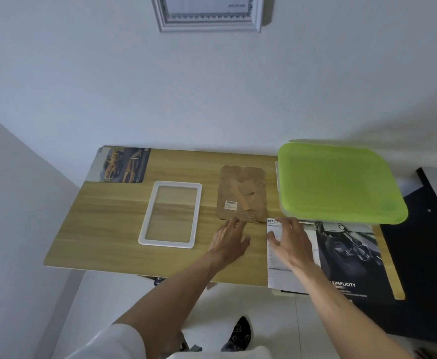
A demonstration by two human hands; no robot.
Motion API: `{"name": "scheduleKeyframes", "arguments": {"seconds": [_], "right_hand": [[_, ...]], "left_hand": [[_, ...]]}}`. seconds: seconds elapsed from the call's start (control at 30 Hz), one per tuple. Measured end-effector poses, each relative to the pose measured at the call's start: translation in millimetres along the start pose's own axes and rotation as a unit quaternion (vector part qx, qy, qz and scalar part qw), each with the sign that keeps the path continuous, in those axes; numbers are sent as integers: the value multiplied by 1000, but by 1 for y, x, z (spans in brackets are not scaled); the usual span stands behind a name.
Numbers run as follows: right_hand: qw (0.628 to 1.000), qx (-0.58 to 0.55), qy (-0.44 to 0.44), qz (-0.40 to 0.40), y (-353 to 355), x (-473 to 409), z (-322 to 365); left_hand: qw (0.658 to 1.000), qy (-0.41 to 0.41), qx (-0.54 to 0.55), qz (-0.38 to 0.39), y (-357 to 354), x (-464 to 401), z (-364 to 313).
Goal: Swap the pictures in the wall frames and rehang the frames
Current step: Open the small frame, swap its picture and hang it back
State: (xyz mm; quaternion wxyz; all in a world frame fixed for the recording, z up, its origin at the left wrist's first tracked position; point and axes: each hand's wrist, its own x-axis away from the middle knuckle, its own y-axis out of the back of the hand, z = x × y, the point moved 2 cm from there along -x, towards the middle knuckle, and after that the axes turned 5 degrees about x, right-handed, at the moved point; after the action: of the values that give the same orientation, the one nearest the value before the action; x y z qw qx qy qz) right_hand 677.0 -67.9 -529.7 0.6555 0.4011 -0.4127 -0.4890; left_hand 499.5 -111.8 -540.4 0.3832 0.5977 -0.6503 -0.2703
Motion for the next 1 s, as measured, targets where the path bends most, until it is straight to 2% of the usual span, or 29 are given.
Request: {"name": "scheduleKeyframes", "arguments": {"seconds": [0.4,0.7,1.0], "right_hand": [[995,-21,76,69,-39,-70,180],[980,2,172,97,-91,-115,321],[963,51,228,138,-142,-155,413]], "left_hand": [[991,79,6,-104,141,-17,157],[984,139,-4,-108,216,-22,281],[986,132,-24,-102,254,-41,376]]}}
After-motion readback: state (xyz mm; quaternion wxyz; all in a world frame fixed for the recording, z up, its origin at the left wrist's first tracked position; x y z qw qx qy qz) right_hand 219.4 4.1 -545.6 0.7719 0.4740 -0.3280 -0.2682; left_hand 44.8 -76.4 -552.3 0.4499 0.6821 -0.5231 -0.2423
